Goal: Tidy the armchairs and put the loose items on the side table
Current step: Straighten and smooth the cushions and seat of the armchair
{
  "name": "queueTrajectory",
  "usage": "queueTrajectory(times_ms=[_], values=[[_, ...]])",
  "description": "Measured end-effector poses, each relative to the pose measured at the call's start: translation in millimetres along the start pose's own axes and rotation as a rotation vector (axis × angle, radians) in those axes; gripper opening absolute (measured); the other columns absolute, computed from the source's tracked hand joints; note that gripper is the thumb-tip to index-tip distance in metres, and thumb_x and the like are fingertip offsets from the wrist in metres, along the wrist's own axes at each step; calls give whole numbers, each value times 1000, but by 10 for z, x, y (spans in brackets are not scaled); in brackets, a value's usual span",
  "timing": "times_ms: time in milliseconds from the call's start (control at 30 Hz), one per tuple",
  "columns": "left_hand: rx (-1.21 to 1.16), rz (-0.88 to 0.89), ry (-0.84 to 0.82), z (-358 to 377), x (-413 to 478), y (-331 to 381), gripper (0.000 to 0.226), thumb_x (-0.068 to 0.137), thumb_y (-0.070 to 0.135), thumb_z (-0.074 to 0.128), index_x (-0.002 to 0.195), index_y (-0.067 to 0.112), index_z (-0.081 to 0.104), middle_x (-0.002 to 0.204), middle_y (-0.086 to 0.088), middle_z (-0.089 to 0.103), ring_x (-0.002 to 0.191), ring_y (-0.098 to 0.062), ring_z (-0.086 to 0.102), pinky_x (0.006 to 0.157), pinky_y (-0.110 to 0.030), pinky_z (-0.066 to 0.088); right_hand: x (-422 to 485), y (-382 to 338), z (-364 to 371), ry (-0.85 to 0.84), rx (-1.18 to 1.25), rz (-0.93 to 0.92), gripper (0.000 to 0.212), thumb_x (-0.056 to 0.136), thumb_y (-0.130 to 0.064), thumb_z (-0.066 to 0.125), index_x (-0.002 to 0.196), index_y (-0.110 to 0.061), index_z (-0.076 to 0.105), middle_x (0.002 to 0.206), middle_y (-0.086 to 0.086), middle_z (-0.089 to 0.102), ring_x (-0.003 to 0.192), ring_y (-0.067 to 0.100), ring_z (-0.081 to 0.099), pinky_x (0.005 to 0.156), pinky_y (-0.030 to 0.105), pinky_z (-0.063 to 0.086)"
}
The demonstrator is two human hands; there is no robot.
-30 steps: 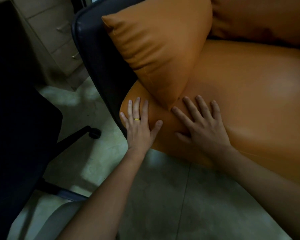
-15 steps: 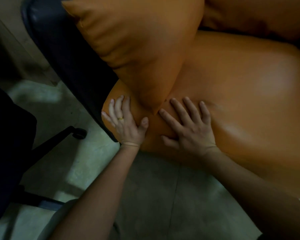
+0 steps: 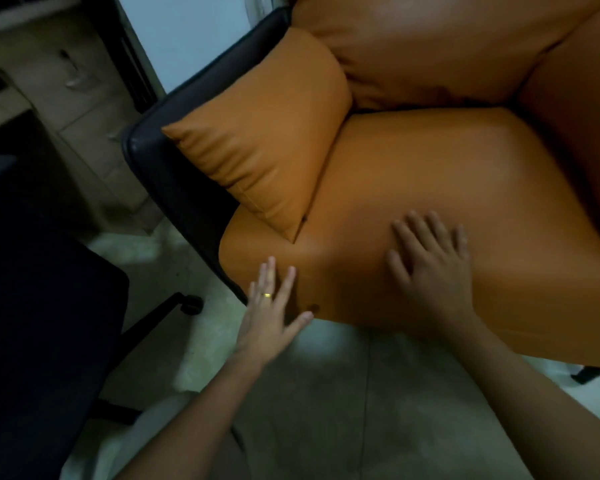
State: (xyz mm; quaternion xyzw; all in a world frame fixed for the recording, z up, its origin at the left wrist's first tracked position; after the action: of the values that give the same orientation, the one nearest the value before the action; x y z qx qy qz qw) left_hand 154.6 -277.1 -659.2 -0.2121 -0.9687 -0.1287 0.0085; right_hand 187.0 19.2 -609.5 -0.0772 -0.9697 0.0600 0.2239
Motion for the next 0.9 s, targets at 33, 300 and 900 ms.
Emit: queueTrajectory(times_ms=[33, 300, 900], values=[[69, 69, 5, 18, -7, 109, 83, 95, 70, 36, 157, 37, -8, 162, 2, -30, 150, -17, -25, 124, -50, 6, -29, 76, -24, -9, -39, -9, 58, 97, -54, 38, 148, -28, 48, 157, 3, 42, 149, 28, 31, 120, 56, 14], [189, 197, 155, -129, 708, 887, 63, 101, 63, 23, 157, 40, 7, 168, 4, 1, 154, -23, -2, 123, -55, 3, -59, 264, -17, 62, -161, -1, 60, 98, -55, 37, 149, -24, 47, 157, 9, 42, 147, 38, 30, 113, 69, 14], [-11, 111, 776, 385, 1215, 1050, 61, 99, 53, 17, 132, 29, 63, 139, 1, 60, 130, -22, 50, 111, -40, 26, -2, 391, 496, 548, -91, -66, 51, 91, -48, 47, 135, -27, 64, 140, 1, 62, 132, 27, 51, 105, 49, 34]])
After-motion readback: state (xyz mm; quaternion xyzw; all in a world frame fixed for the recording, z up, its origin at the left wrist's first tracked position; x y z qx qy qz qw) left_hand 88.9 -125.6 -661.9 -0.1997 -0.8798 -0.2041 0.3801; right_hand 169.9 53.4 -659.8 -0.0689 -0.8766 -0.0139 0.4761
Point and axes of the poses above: each hand's wrist, its own x-axis towards the middle knuckle, its own z-axis out of the palm, y = z × x, the point moved 1 cm from there along x, towards the middle knuckle
